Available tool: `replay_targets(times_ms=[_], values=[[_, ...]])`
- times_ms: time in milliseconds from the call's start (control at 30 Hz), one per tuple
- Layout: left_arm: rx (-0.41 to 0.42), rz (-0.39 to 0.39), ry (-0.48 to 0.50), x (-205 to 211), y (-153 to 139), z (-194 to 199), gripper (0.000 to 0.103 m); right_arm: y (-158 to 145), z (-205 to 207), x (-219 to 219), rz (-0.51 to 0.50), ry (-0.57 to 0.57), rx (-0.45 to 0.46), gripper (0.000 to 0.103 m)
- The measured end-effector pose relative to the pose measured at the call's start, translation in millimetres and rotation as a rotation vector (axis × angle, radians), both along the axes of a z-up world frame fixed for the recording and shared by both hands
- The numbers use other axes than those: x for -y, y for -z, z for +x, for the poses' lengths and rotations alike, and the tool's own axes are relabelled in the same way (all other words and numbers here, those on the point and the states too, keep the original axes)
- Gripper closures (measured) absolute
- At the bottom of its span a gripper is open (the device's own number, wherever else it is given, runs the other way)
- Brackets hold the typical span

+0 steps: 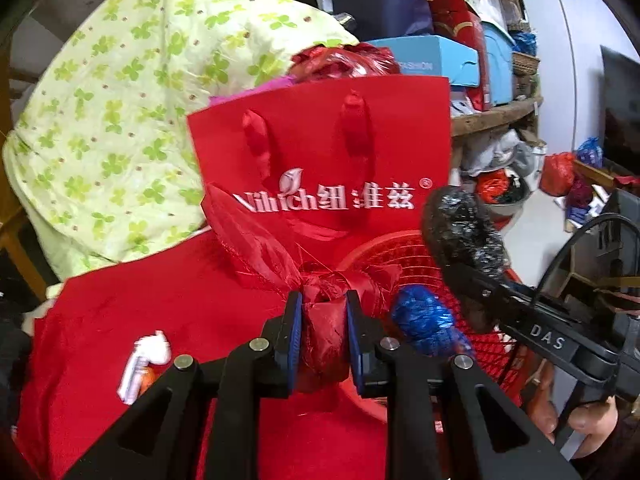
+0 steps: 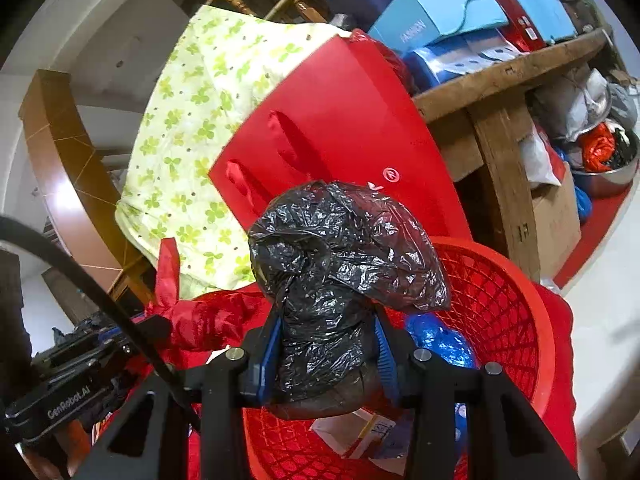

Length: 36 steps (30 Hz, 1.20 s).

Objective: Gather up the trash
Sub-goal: 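Carry both bags over the red mesh basket and open both grippers, then move both grippers back over the remaining trash on the red blanket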

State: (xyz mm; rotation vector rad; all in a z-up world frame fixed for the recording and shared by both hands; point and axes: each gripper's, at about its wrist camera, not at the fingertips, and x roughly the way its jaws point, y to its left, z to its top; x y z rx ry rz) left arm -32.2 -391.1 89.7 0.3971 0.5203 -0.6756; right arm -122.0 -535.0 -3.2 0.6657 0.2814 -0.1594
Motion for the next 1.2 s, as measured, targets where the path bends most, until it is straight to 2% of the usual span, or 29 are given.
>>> replay_targets(times_ms=[67, 167, 200, 233, 300, 433, 567, 833, 1033, 1200], values=[[-0.047, -0.019, 0.034, 4, 7, 7, 0.075, 3, 4, 6, 0.034, 0.008, -0.017, 0.047], [-0.104, -0.058, 0.082, 6, 17, 15, 0.055, 10, 8, 17, 0.107, 0.024, -0.024, 0.036], [-0.111, -0.068, 0.088, 5, 21, 18, 0.044, 13, 9, 21, 0.135, 0.027, -0.026, 0.035], [-0.117, -0.078, 0.095, 4, 23, 20, 0.042, 14, 10, 23, 0.153, 0.026, -0.026, 0.035], [-0.127, -0.083, 0.089, 0, 26, 23, 0.042, 17, 13, 25, 0.18, 0.03, -0.028, 0.035], [-0.132, -0.08, 0.048, -16, 26, 27, 0.041, 13, 11, 21, 0.156, 0.054, -0.009, 0.035], [-0.084, -0.045, -0.041, -37, 23, 27, 0.039, 0, 10, 4, 0.064, 0.075, 0.036, 0.035], [0.064, 0.014, -0.227, -102, 10, 21, 0.036, -27, 23, -55, -0.051, -0.033, 0.159, 0.035], [0.094, 0.019, -0.335, -158, 4, 29, 0.034, -34, 52, -102, -0.079, -0.131, 0.16, 0.035], [0.099, 0.016, -0.394, -194, 3, 33, 0.034, -32, 80, -139, -0.094, -0.203, 0.126, 0.034]])
